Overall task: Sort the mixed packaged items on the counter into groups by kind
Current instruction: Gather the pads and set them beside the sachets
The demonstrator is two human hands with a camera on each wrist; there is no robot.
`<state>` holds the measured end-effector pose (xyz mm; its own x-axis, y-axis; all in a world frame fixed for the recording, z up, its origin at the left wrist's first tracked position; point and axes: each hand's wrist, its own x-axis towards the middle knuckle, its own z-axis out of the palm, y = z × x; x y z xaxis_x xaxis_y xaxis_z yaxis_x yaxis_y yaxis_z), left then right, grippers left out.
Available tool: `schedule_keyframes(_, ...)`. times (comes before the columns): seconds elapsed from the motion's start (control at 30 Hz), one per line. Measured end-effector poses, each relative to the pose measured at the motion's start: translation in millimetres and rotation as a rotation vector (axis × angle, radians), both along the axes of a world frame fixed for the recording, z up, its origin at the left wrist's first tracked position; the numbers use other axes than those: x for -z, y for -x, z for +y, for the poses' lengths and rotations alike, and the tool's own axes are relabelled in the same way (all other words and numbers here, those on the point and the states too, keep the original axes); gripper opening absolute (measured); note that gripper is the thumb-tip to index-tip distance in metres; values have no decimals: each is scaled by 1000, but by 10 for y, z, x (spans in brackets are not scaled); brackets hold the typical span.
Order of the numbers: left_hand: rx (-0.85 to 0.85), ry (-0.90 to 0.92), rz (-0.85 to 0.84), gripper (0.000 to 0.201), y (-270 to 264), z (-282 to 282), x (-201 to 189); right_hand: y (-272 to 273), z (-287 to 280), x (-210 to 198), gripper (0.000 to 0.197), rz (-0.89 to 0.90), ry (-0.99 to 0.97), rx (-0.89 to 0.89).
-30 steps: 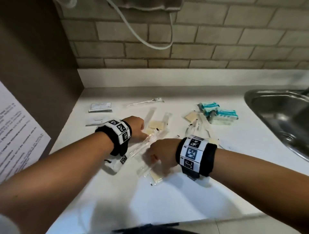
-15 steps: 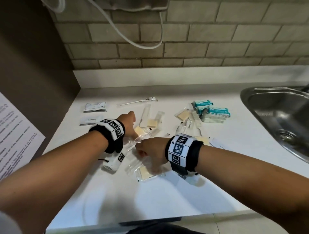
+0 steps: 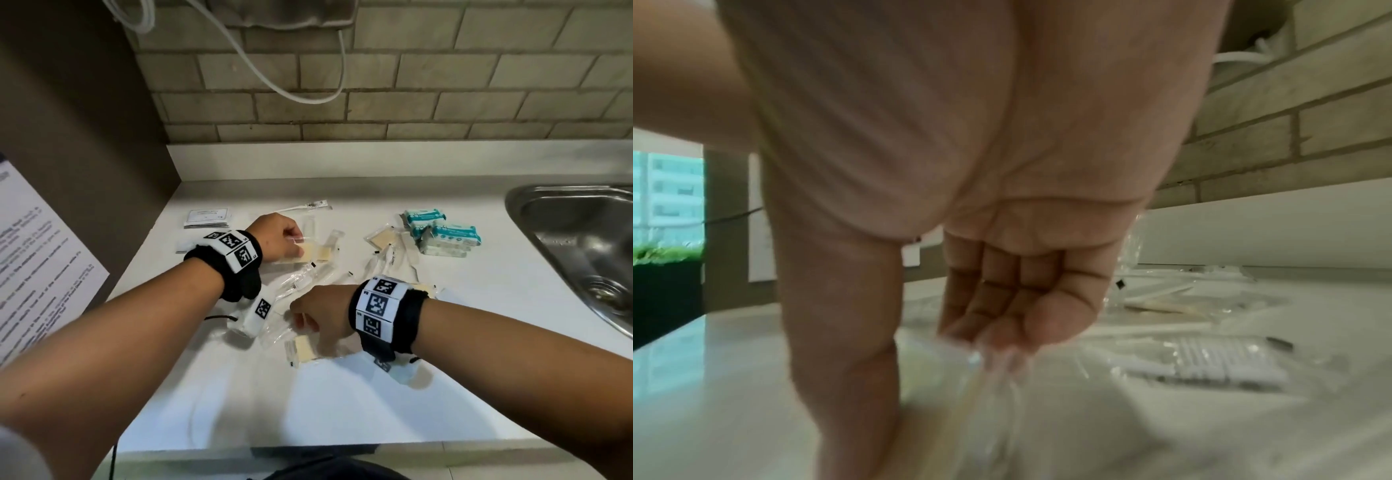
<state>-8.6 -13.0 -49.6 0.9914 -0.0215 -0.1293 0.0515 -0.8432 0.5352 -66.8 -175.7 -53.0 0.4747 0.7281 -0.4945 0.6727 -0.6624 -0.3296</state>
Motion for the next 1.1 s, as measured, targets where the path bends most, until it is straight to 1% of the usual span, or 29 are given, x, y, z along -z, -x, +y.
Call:
schedule_keyframes(0.1,36,1,59,21,-49,-45,71,-131,-43,-129,26,-36,-31,-2)
schedule_keyframes(0.2,96,-29,97,28,-107,-157,88,-364,-180,-251,20,-127,-22,50)
schedule_keyframes(0.23,113,-55,107,29,-132,-200,85,-440,-245,-275,15,-158,15,82)
schedule_keyframes(0.27,130,-86,115,30,-167,-247,85,-515,-334,-302,6,-185,56,112)
schedule_keyframes(0.3,140,-122,126,29,-192,-281,90,-579,-420,-306,5,-206,103,147)
schedule_keyframes(0.37,148,-183,147,26,-251,-366,97,-680,-597,-297,8,-224,203,231)
schedule_keyframes(0.43,155,-236,173,22,-315,-434,109,-761,-759,-242,30,-255,285,304)
schedule_keyframes(0.53,170,-287,232,20,-372,-501,114,-810,-919,-34,59,-307,384,401)
schedule_keyframes(0.57,177,-287,251,19,-394,-519,119,-844,-964,41,66,-315,402,428)
schedule_keyframes(0.63,176,-283,264,17,-426,-550,126,-1073,-1087,409,76,-302,439,466)
schedule_keyframes(0.67,174,-291,257,19,-424,-578,115,-1158,-1129,548,77,-274,457,480)
schedule_keyframes(0.7,174,-307,239,22,-424,-594,107,-1177,-1127,592,72,-248,496,500)
schedule_keyframes(0.73,178,-323,220,25,-424,-618,100,-1113,-1082,500,59,-208,511,501)
schedule_keyframes(0.77,181,-332,201,25,-429,-622,92,-1054,-1017,427,43,-205,524,476)
schedule_keyframes(0.8,186,-334,187,25,-426,-636,82,-1017,-983,385,33,-207,522,459)
schedule_keyframes(0.83,195,-329,176,24,-434,-655,73,-994,-963,334,30,-213,514,450)
schedule_keyframes(0.87,205,-314,167,23,-440,-662,64,-1018,-968,354,34,-221,531,446)
schedule_keyframes(0.93,234,-276,126,19,-464,-681,52,-1154,-1085,586,43,-252,489,447)
schedule_keyframes(0.97,248,-254,96,17,-474,-688,43,-1140,-1087,554,46,-251,482,439)
schedule_keyframes(1.03,278,-185,29,15,-496,-696,23,-932,-1028,284,54,-291,413,399)
schedule_keyframes(1.1,299,-100,-25,15,-535,-700,8,-841,-1032,122,49,-253,356,406)
